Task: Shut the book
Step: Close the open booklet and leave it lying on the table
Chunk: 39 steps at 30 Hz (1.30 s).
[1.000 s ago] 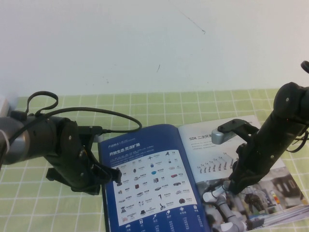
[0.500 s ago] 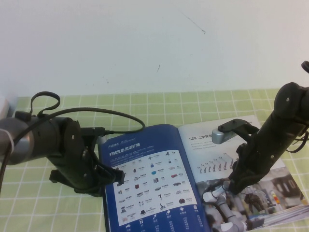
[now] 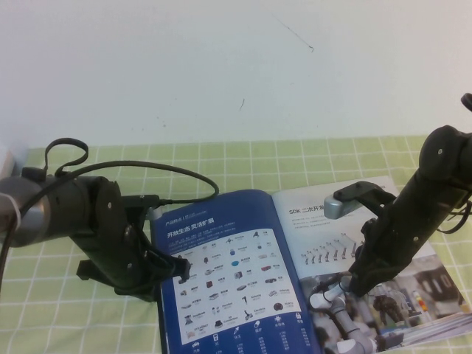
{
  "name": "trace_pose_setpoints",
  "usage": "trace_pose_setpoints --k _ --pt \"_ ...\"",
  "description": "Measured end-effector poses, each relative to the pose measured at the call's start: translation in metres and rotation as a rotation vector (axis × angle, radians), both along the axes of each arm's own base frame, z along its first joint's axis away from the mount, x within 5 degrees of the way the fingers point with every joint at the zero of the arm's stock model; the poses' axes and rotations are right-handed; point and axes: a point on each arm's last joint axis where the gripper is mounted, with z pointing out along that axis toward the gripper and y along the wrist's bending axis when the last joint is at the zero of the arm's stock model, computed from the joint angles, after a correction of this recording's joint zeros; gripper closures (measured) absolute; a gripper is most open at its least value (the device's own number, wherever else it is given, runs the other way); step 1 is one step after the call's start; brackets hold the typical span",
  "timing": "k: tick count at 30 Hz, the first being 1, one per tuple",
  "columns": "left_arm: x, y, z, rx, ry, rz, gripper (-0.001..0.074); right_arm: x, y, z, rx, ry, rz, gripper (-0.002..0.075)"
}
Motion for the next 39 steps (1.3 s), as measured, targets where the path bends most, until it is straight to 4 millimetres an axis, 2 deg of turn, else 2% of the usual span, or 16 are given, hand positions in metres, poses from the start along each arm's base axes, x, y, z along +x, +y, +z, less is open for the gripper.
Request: trace_pose_setpoints --k 5,14,17,19,22,25,27,29,34,39 --pt "0.002 -0.007 0.000 -0.072 0.014 -0.019 0.0738 0.001 0.000 0.001 0.020 0.001 -0.009 0.0728" --pt "0.003 -0.050 0.017 -0.258 -0.064 -0.136 0.0738 0.002 0.015 -0.004 0.185 0.019 -0.060 0.0729" --pt "0.004 -0.057 0.024 -0.262 -0.057 -0.191 0.0738 0.003 0.016 -0.004 0.200 0.012 -0.053 0.0729" --pt "0.005 -0.056 0.028 -0.223 -0.050 -0.227 0.0738 0.004 0.016 -0.001 0.185 0.000 -0.031 0.0729" --pt "0.007 -0.047 0.031 -0.104 -0.033 -0.242 0.0738 0.008 0.012 0.019 0.130 -0.062 0.010 0.0729" --pt "0.007 -0.032 0.033 0.054 -0.023 -0.203 0.0738 0.009 0.005 0.042 0.064 -0.122 0.013 0.0729" --pt "0.008 -0.022 0.032 0.166 -0.025 -0.182 0.0738 0.008 0.001 0.046 0.017 -0.128 0.009 0.0729" --pt "0.010 -0.015 0.033 0.242 -0.037 -0.169 0.0738 0.006 -0.002 0.041 -0.016 -0.117 0.015 0.0729" --pt "0.014 -0.011 0.031 0.286 -0.064 -0.152 0.0738 0.002 -0.006 0.011 -0.066 -0.036 0.021 0.0729" --pt "0.017 -0.009 0.020 0.327 -0.050 -0.161 0.0738 0.002 -0.006 0.003 -0.071 0.006 0.024 0.0728"
